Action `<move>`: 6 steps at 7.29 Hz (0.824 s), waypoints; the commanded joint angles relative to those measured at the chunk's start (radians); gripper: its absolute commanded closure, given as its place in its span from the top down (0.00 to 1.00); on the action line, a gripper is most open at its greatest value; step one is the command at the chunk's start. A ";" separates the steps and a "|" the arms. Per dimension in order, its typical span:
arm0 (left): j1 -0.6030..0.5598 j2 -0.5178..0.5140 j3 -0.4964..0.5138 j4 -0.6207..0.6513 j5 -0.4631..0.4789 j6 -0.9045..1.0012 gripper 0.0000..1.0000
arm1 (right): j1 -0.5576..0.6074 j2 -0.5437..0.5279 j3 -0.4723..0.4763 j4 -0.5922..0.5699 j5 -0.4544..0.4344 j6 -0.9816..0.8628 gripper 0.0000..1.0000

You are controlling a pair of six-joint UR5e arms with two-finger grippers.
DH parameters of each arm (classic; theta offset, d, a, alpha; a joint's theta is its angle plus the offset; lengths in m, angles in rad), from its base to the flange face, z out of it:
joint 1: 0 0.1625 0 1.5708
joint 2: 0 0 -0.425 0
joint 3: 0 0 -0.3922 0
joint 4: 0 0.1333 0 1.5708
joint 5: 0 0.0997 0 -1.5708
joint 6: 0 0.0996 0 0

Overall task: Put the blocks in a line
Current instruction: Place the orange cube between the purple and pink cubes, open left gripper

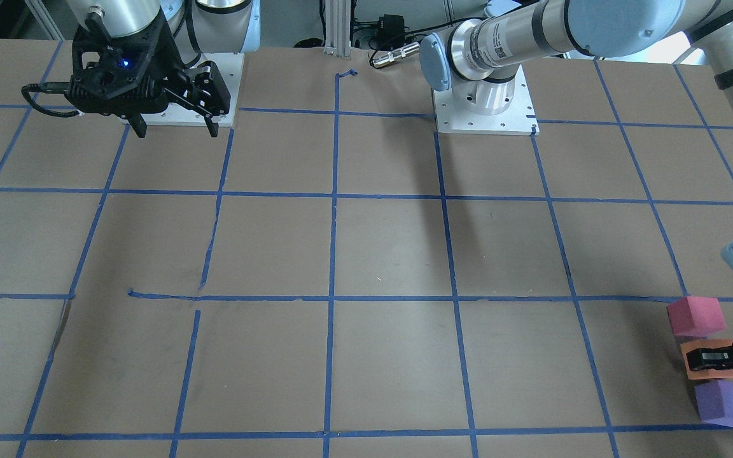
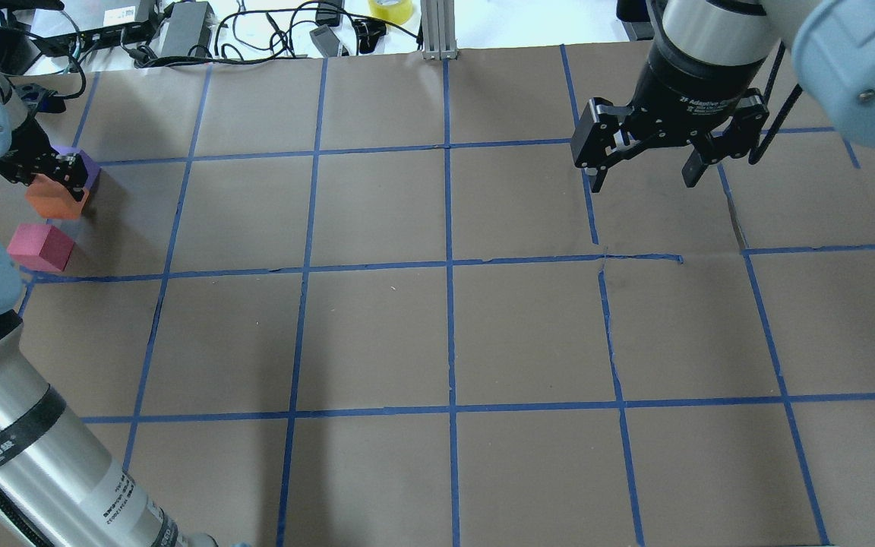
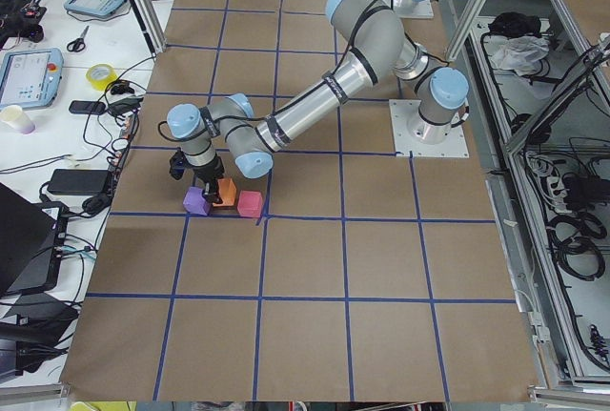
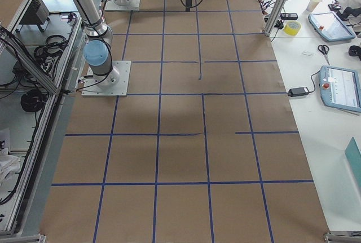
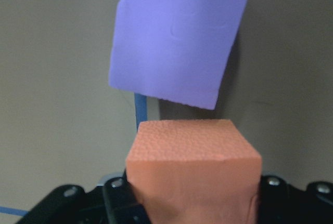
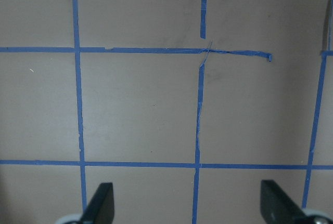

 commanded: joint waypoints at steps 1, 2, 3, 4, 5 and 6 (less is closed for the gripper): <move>0.056 -0.004 -0.005 0.046 -0.128 0.048 0.00 | 0.000 -0.003 0.000 0.000 0.000 -0.001 1.00; 0.064 -0.007 -0.022 0.048 -0.134 0.048 0.00 | 0.000 -0.003 0.000 0.000 0.000 0.000 1.00; 0.068 -0.006 -0.051 0.058 -0.143 0.048 0.00 | 0.000 -0.002 0.000 0.000 0.000 0.000 1.00; 0.071 -0.007 -0.080 0.092 -0.143 0.050 0.00 | 0.000 0.000 0.000 0.000 0.000 0.000 1.00; 0.085 -0.007 -0.088 0.101 -0.143 0.065 0.00 | 0.000 -0.002 0.000 0.000 0.000 0.000 1.00; 0.094 -0.006 -0.084 0.103 -0.143 0.082 0.00 | 0.000 0.000 0.000 0.000 0.000 -0.001 1.00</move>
